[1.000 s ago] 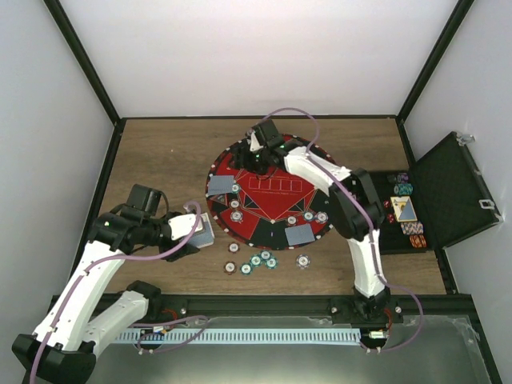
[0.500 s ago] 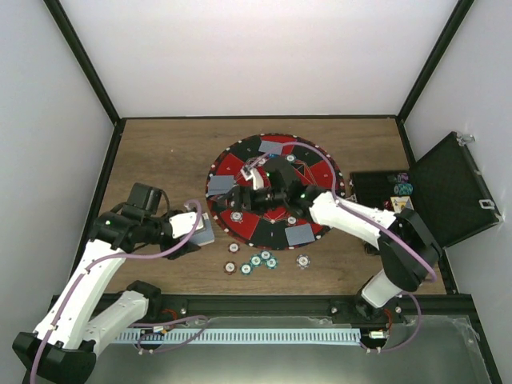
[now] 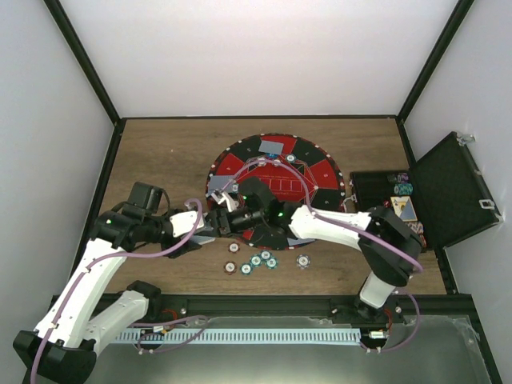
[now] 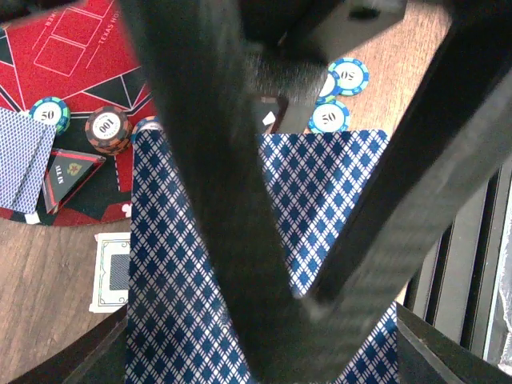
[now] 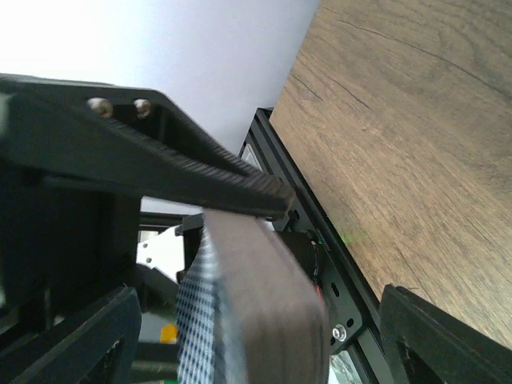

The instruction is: Distribute texas hold em gaming equipment

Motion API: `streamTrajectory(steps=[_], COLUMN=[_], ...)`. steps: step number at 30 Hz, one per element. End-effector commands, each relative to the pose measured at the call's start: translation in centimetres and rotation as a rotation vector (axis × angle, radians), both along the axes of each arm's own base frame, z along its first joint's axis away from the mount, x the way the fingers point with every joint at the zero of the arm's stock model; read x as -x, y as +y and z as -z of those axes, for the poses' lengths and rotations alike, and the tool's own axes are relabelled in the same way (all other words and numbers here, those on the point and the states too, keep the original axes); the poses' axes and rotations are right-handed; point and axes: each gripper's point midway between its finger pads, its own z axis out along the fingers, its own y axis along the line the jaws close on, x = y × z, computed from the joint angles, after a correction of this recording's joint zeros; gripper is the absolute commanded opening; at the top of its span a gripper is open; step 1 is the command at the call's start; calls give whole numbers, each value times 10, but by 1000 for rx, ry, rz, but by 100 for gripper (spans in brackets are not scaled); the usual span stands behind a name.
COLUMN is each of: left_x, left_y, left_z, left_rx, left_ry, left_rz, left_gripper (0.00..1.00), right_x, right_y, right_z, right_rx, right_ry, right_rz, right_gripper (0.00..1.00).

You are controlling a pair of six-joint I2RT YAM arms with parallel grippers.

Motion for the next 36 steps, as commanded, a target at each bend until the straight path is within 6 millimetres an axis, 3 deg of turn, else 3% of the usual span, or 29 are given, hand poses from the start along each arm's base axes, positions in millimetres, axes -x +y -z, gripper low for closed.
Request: streamTrajectory(steps=[1,10,20,31,33,36], left_x=[0,1,1,-1,-1,-1], left_y=[-5,-5,-4,-5,-5,-5], left_z=[-7,-9,-11,-10,-10,-10], left_rx=[31,34,32,31,32,32], left_ry=[-25,-26,-37,-35,-37,-34], left_rz=[19,21,25,24,25,25], left_gripper=[9,9,9,9,9,9], right_x=[2,-12,-36,-40,-40,-33], right_y=[21,29,-16,-38,-39,-34], right_z=[-12,0,25,9,9,4], right_rx=[-48,-25,45,46,48,31], right_ry=[2,31,55,12,10,9], right_rz=[-38,-9,102,150,151,123], right_gripper=[82,76,62,34,36,56])
